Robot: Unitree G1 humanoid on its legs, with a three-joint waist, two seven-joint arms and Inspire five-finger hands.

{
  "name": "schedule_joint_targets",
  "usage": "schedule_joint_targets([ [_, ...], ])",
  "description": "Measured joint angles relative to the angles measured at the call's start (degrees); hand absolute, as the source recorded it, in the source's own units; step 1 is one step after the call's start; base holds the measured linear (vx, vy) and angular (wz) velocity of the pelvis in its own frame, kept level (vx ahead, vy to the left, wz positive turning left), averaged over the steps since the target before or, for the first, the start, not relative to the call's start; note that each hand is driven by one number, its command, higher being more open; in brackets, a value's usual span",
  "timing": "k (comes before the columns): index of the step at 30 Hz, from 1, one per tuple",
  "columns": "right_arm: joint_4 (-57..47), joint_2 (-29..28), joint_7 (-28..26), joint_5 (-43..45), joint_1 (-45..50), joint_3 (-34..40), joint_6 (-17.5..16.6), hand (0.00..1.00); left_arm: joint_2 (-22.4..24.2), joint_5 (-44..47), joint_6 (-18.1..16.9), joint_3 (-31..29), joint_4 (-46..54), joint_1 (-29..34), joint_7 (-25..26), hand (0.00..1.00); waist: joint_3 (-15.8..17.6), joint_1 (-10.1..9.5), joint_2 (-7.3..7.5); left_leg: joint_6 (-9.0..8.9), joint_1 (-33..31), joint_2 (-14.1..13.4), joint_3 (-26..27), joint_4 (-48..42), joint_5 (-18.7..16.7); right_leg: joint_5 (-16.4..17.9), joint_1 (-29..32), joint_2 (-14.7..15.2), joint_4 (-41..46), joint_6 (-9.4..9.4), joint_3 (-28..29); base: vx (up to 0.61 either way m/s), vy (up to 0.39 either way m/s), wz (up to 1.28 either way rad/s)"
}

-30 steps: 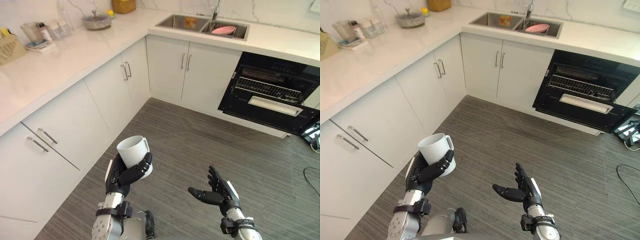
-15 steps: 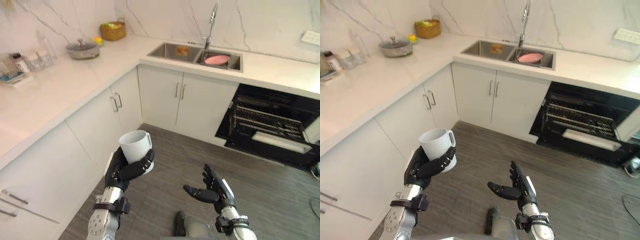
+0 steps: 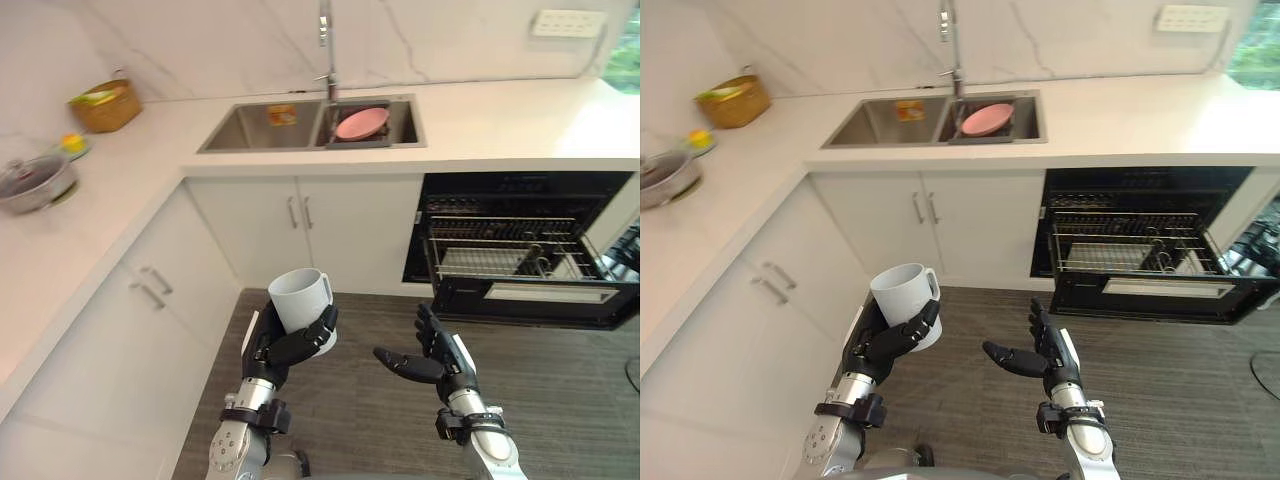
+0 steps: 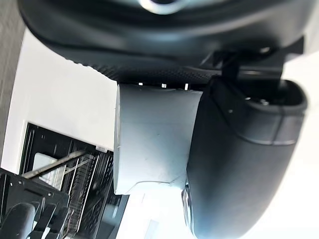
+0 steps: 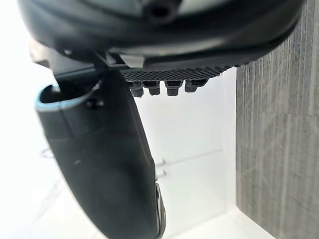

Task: Walk over to the sink, pick up the cup, carry it to the dishwasher, place the cup inside the dishwasher, then close the dishwasher door

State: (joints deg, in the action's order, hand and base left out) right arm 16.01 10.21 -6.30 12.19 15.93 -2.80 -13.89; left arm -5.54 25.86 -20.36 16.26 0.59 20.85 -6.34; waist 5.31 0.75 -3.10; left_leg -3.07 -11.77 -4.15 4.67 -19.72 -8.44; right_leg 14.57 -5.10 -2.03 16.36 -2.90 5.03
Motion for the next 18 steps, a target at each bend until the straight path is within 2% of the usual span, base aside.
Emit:
schedule_joint_targets([
  [1, 0.0, 0.1, -0.1, 0.0, 0.3, -0.1, 0.0, 1.00, -0.1, 0.0, 0.0, 0.0, 0.7, 0.2, -0.1, 0.00, -0.5, -0.36, 0.38, 2.68, 1.1, 0.4, 0.7, -1.8, 2.3, 2.5, 0.0, 0.4, 3.2, 1.16, 1.6, 0.36, 0.256, -0.93],
  [2, 0.2, -0.2, -0.4, 0.1, 0.6, -0.1, 0.0, 1.00, -0.3, 0.0, 0.0, -0.1, 0.9, 0.2, -0.1, 0.00, -1.0, -0.41, 1.18, 3.89, 1.4, 0.7, 1.2, -2.7, 2.2, 3.7, 0.0, 1.1, 4.5, 1.58, 2.2, 0.42, 0.291, -0.74],
  [3, 0.6, -0.7, -0.8, 0.1, 0.8, -0.2, 0.1, 1.00, -0.5, 0.0, 0.1, -0.3, 1.0, -0.1, -0.1, 0.00, -2.0, 0.01, 2.13, 5.23, 2.4, 1.6, 3.2, -3.5, 0.1, 4.8, 1.5, 2.9, 9.9, 2.98, 0.8, 0.61, 0.379, -0.60],
  [4, 0.7, -1.0, -1.7, 0.1, 0.7, -0.5, 0.1, 1.00, -0.7, 0.0, 0.1, -0.9, 1.5, -0.3, -0.1, 0.00, -1.7, -0.03, 3.18, 6.47, 4.3, 2.4, 5.2, -2.9, -0.8, 4.3, 4.3, 5.0, 16.6, 3.88, -2.8, 0.60, 0.350, -0.61],
  [5, 0.9, -1.3, -2.3, 0.1, 0.5, -0.5, 0.1, 1.00, -0.8, 0.0, 0.0, -1.2, 1.7, -0.3, 0.0, 0.00, -1.4, -0.12, 3.83, 6.95, 5.8, 2.7, 6.3, -2.0, -1.1, 3.5, 5.6, 6.4, 20.3, 5.14, -4.8, 0.51, 0.268, -0.69],
  [6, 2.0, -1.9, -2.9, 0.1, 0.3, -0.6, 0.1, 1.00, -1.3, 0.0, 0.1, -1.4, 1.7, -0.3, 0.3, 0.00, -1.0, -0.16, 4.31, 8.04, 9.9, 3.2, 7.3, 0.7, -1.8, 0.3, 7.8, 9.1, 27.9, 6.92, -9.1, 0.30, 0.141, -0.47],
  [7, 2.9, -2.1, -2.9, 0.1, 0.3, -0.8, 0.1, 1.00, -1.6, 0.0, 0.2, -1.5, 1.7, -0.3, 0.5, 0.00, -1.0, 0.01, 4.30, 8.25, 12.3, 3.3, 7.5, 2.3, -1.9, 0.3, 8.3, 10.4, 31.1, 6.28, -11.8, 0.43, 0.157, -0.44],
  [8, 4.6, -2.1, -3.0, 0.1, 0.3, -1.4, 0.1, 1.00, -2.0, 0.0, 0.2, -1.5, 1.8, -0.5, 1.0, 0.00, -1.0, 0.16, 3.82, 8.46, 17.3, 2.7, 7.7, 5.0, -2.1, 1.8, 8.8, 11.7, 34.9, 4.37, -15.9, 0.29, 0.090, -0.20],
  [10, 5.0, -2.1, -3.0, 0.0, 0.2, -2.5, 0.1, 1.00, -2.1, 0.0, 0.1, -2.1, 2.1, -1.4, 1.4, 0.00, -1.5, 0.13, 3.26, 8.43, 20.2, 1.1, 8.2, 7.6, -2.1, 2.7, 11.6, 10.9, 33.6, 4.31, -18.6, 0.33, 0.047, -0.14],
  [12, 4.6, -2.4, -3.6, 0.0, -0.9, -2.6, 0.1, 1.00, -2.3, 0.1, 0.0, -2.7, 2.5, -2.9, 1.9, 0.00, -1.5, 0.11, 3.29, 8.10, 21.7, -0.6, 8.8, 9.7, -2.3, 2.9, 15.6, 10.2, 27.6, 4.22, -21.4, 0.32, -0.025, -0.16],
  [14, 3.9, -2.5, -4.0, 0.0, -2.2, -2.7, 0.1, 1.00, -2.5, 0.1, 0.1, -2.8, 2.5, -3.5, 2.6, 0.00, -1.2, 0.07, 2.88, 7.05, 23.5, -2.3, 10.3, 10.8, -2.9, 1.6, 18.6, 9.4, 17.0, 4.60, -24.0, 0.28, -0.081, -0.32],
  [15, 3.1, -2.5, -4.4, 0.0, -2.5, -2.6, 0.1, 1.00, -2.5, 0.1, 0.2, -2.8, 2.4, -3.4, 2.7, 0.00, -1.2, 0.07, 3.03, 5.86, 25.0, -2.5, 11.8, 11.2, -3.5, -2.8, 19.8, 9.4, 8.4, 4.60, -25.0, 0.36, -0.124, -0.36],
  [16, 2.2, -2.4, -4.6, 0.1, -2.3, -2.6, 0.1, 1.00, -2.6, 0.0, 0.1, -2.7, 2.3, -3.2, 2.7, 0.00, -1.2, 0.35, 4.08, 3.03, 26.9, -1.8, 12.7, 11.1, -5.2, -14.7, 19.3, 9.6, 3.0, -0.40, -25.9, 0.39, -0.129, -0.38],
  [17, 2.6, -1.8, -4.6, 0.1, -2.5, -2.3, 0.1, 1.00, -2.0, 0.0, 0.2, -2.6, 0.9, -3.5, 2.6, 0.00, -1.0, 0.28, 2.14, 1.81, 28.0, -3.3, 12.9, 11.0, -6.0, -13.8, 18.7, 8.2, 3.6, -0.69, -26.2, 0.39, -0.110, -0.38],
  [18, 2.9, -1.5, -4.2, 0.1, -3.1, -1.9, 0.3, 1.00, -1.1, -0.1, 0.4, -2.1, 0.2, -3.6, 2.5, 0.00, -0.5, 0.23, 0.86, 1.71, 27.9, -4.4, 13.3, 10.2, -6.1, -13.1, 18.3, 6.9, 3.7, -1.61, -26.0, 0.31, -0.100, -0.33],
])
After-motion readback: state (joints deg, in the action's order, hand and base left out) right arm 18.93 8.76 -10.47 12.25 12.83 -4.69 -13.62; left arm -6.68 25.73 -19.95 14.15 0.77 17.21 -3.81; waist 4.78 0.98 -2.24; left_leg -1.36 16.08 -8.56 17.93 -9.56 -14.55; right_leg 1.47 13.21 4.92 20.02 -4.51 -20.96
